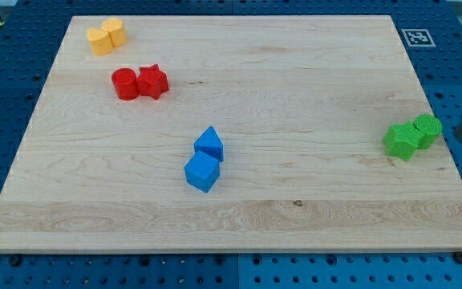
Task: Move the green blocks slightly towards bottom
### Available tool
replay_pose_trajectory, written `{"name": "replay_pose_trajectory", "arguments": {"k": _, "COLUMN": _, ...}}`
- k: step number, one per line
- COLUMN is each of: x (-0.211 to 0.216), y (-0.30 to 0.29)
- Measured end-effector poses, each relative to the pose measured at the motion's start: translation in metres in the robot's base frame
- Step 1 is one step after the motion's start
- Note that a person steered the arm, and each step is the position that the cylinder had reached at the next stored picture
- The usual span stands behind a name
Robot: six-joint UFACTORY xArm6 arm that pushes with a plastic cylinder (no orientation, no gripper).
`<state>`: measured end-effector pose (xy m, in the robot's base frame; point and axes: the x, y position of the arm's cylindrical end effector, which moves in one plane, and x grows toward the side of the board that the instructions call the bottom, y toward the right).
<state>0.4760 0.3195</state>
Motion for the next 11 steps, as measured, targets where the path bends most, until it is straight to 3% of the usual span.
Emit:
{"name": "replay_pose_trajectory", "arguments": {"k": 3, "x": -0.051, "y": -0.022}}
{"name": "replay_pose_trajectory", "arguments": {"k": 4, "x": -0.052, "y": -0.037}}
{"name": "replay_pose_trajectory", "arguments": {"k": 6, "x": -0.014, "y": -0.051}}
{"name": "replay_pose_trajectory", "arguments": {"k": 8, "x": -0.013, "y": -0.047}}
{"name": "replay_pose_trajectory", "arguments": {"k": 11, "x": -0.032, "y": 0.005}}
